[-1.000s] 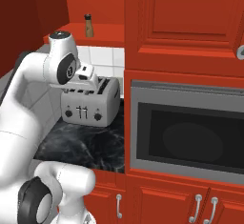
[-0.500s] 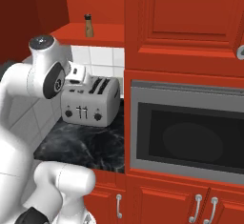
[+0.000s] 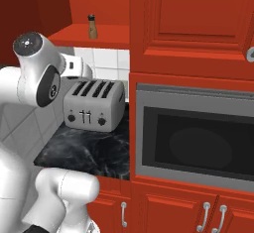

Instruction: Retrieve the shaker from the cabinet and place it next the steak on a plate on the dining table.

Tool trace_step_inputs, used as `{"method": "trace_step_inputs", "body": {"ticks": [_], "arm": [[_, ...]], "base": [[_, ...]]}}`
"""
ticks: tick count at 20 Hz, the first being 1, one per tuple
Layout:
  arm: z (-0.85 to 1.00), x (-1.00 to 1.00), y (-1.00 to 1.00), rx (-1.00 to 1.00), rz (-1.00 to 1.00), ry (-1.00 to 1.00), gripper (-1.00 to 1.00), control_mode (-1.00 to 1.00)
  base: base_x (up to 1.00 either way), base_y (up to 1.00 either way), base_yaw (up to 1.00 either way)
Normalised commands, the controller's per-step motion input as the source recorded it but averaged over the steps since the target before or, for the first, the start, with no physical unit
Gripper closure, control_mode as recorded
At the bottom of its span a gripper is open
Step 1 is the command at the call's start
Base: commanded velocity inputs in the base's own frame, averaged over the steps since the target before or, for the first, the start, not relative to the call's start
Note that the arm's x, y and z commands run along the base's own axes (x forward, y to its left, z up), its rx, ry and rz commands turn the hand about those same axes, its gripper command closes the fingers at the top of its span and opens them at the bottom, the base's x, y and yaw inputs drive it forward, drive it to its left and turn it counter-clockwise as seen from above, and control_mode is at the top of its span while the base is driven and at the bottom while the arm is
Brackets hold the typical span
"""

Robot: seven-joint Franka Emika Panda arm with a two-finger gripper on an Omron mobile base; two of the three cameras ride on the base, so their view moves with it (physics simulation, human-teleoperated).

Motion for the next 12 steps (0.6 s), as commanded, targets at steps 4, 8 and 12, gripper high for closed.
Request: {"method": "trace_step_inputs", "body": {"ticks": [4, 8, 12], "arm": [[0.48, 0.0, 0.0, 0.0, 0.0, -0.12, -1.0, -1.0], [0.42, 0.0, 0.0, 0.0, 0.0, -0.09, -1.0, -1.0], [0.47, 0.0, 0.0, -0.02, 0.0, -0.09, -1.0, -1.0]], "base": [[0.0, 0.0, 0.0], [0.0, 0.0, 0.0], [0.0, 0.0, 0.0]]}}
